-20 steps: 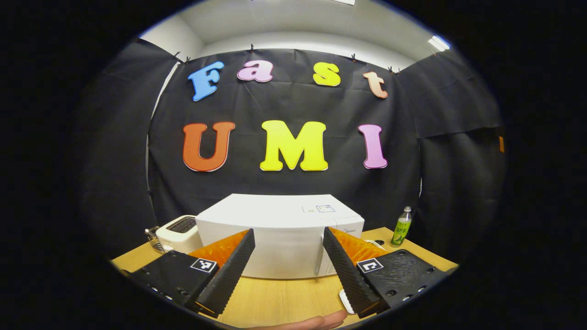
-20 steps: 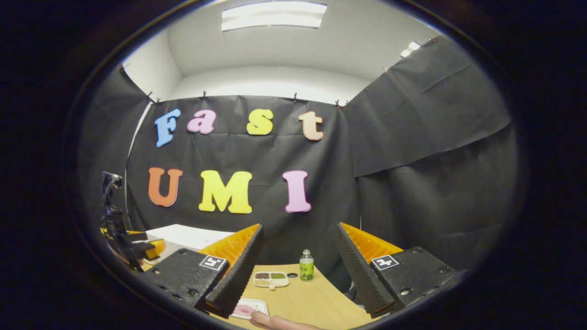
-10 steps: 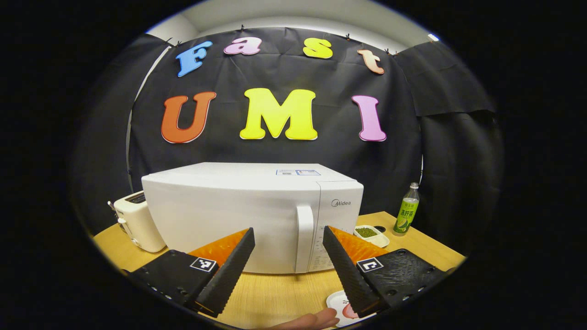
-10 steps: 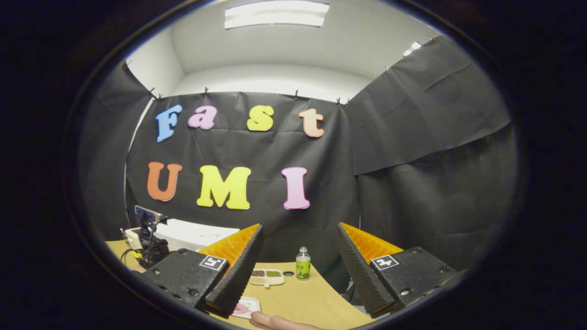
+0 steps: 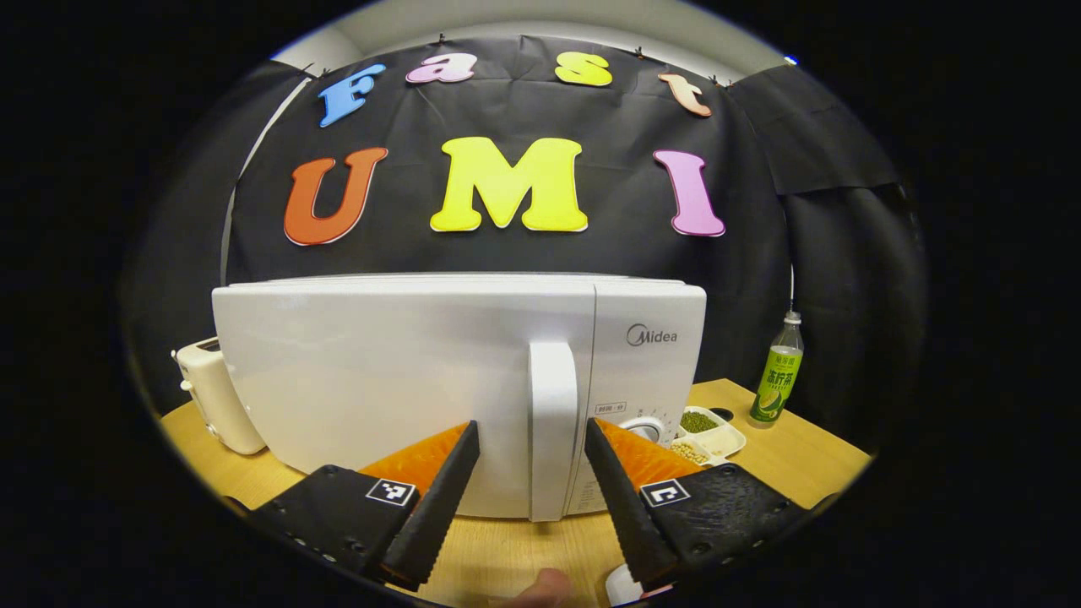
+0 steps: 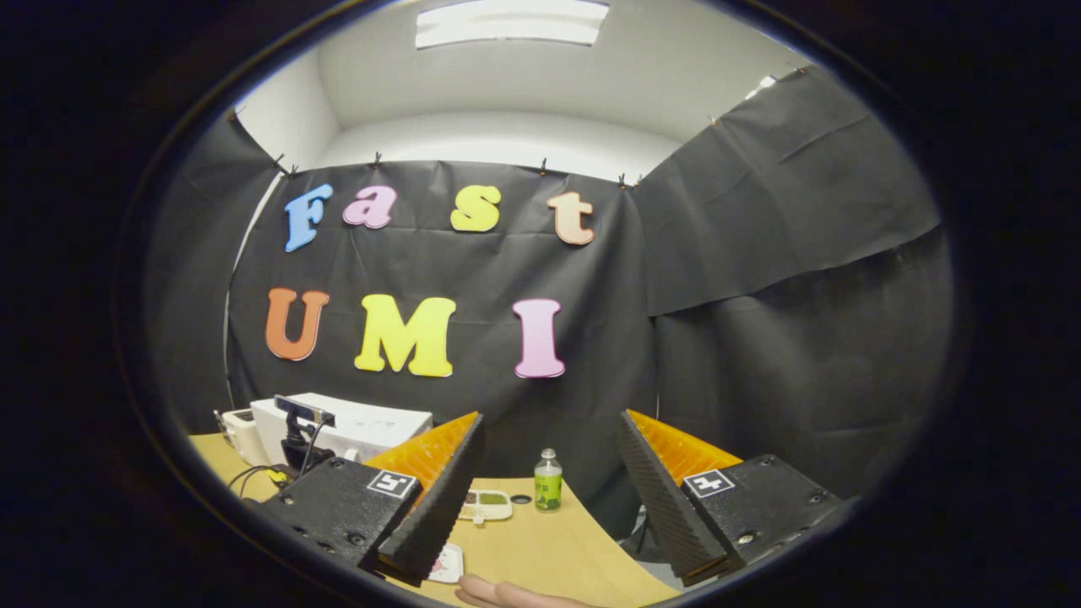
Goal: Open the microwave oven with the left hand, put the food in, and close the microwave oven.
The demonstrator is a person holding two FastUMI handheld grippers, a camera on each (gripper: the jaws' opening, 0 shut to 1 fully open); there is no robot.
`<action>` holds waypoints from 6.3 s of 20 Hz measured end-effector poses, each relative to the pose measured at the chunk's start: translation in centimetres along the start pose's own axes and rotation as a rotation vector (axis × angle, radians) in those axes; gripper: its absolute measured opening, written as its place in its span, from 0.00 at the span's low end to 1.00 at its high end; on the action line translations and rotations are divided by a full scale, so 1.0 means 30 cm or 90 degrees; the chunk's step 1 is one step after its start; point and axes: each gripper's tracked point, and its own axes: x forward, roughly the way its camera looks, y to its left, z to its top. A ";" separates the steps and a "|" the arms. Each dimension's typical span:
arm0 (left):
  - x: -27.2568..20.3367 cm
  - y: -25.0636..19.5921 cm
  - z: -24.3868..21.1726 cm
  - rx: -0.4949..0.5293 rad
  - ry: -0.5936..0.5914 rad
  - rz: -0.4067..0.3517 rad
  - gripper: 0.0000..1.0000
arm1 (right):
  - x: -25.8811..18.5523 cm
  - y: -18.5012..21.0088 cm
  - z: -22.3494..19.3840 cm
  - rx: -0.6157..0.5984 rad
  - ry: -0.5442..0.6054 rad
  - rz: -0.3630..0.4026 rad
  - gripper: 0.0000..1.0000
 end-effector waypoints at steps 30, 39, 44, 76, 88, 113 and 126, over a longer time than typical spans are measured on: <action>-0.006 -0.044 -0.023 -0.066 0.025 -0.019 0.10 | 0.028 -0.020 -0.130 -0.016 0.046 -0.005 1.00; -0.034 -0.044 -0.030 -0.058 0.037 -0.039 0.10 | 0.018 -0.037 -0.143 -0.022 0.053 -0.015 0.92; -0.052 -0.041 -0.036 -0.073 0.051 -0.017 0.10 | 0.016 -0.053 -0.167 -0.022 0.061 -0.018 0.92; -0.940 0.612 -0.178 -0.008 0.019 0.004 0.09 | -0.175 0.265 -0.268 -0.019 0.151 0.064 1.00; -1.347 1.166 -0.102 -0.041 0.017 0.204 0.90 | -0.065 0.363 -0.437 -0.071 0.239 0.101 1.00; -1.234 0.669 0.526 0.014 -0.120 0.157 0.82 | 0.083 0.531 -1.301 0.073 1.024 0.363 0.48; -1.296 0.757 0.485 -0.001 -0.115 0.178 0.82 | 0.044 0.570 -1.290 0.284 1.037 0.386 0.04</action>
